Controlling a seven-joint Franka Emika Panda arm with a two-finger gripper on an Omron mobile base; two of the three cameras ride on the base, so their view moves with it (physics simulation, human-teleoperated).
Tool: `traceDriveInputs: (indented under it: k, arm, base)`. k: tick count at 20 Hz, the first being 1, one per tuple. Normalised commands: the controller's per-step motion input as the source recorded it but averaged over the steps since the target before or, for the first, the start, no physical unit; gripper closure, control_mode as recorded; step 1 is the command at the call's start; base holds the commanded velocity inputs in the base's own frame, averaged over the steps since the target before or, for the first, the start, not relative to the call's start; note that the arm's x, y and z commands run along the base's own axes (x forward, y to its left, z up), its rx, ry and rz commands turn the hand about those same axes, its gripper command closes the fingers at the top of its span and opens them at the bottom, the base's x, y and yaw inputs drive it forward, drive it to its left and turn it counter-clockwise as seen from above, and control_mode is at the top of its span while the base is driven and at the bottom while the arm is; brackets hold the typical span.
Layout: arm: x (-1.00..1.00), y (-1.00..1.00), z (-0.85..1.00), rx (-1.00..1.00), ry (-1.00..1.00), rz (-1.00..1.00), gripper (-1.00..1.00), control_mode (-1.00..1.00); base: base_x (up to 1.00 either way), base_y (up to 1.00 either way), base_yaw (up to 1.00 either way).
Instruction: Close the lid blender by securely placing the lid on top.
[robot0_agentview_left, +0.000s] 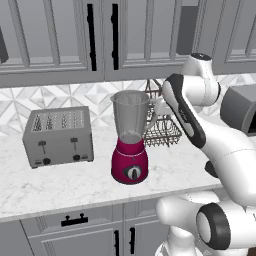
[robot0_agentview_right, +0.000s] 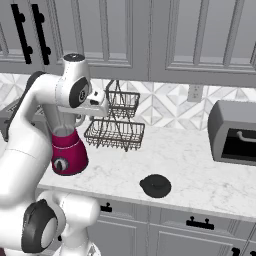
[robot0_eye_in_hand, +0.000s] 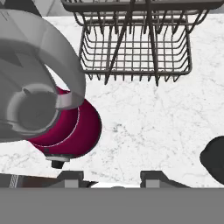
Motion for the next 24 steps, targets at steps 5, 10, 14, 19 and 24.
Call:
traceDriveInputs:
  k: [5,10,14,19,24]
  arm:
    - [0.00,0.00,-0.02,0.00,-0.03,0.00,-1.00,-1.00]
    - [-0.03,-0.24,-0.02,0.02,0.00,-0.02,-1.00,-1.00]
    - [-0.42,-0.94,0.00,0.06,0.00,-0.17,-1.00,-1.00]
    - [-0.11,-1.00,-0.28,-0.01,0.05,-0.23,-1.00,-1.00]
    - [0.18,-0.94,-0.81,-0.11,0.25,-0.32,-1.00,-1.00]
  base:
    - [0.00,0.00,0.00]
    - [0.00,0.00,0.00]
    - [0.00,0.00,0.00]
    - [0.00,0.00,0.00]
    - [0.00,0.00,0.00]
